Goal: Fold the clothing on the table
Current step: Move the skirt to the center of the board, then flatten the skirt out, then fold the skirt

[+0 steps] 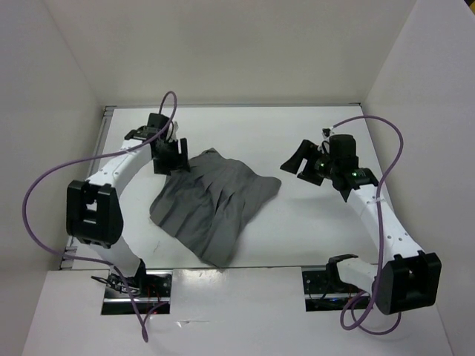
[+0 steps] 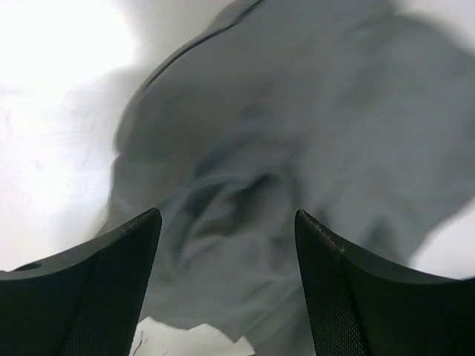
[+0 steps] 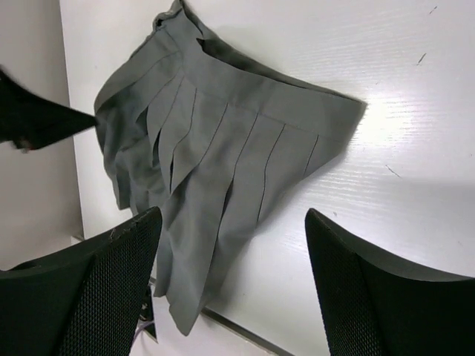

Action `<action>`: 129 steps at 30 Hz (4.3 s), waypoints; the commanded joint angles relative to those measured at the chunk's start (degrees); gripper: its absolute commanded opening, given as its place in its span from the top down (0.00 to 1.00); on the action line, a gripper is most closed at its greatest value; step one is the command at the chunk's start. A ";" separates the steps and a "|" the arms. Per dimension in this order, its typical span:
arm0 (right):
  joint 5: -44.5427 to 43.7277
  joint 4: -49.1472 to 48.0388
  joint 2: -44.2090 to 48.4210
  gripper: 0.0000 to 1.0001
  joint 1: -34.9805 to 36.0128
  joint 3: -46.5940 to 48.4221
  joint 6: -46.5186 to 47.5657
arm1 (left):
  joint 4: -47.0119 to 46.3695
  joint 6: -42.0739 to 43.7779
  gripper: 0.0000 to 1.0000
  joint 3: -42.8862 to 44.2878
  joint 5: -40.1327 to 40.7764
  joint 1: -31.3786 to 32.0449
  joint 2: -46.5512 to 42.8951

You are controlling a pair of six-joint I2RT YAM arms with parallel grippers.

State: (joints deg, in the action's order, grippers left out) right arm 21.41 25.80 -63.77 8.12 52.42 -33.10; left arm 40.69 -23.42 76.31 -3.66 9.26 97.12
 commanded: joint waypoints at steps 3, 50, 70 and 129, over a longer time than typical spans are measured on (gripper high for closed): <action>2.85 0.82 -6.36 0.19 1.28 4.08 2.43 | -11.66 3.91 0.21 8.30 -11.45 0.41 -1.51; -2.15 6.19 1.89 0.20 2.34 3.31 -2.58 | -5.00 28.88 1.00 33.98 -34.03 8.13 25.26; -44.52 8.30 30.18 0.18 -1.88 1.80 -14.18 | -18.86 9.55 1.00 34.36 -65.23 22.47 -8.26; -10.34 -15.69 -44.33 0.56 4.27 15.43 -3.19 | -25.39 -8.22 1.00 -0.02 -31.67 -13.04 16.35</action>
State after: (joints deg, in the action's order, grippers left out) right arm 11.25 15.75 -106.37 12.14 64.97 -36.07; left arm 15.25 -32.97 76.71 -34.11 -3.07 116.36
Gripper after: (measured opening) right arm 0.441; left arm 0.018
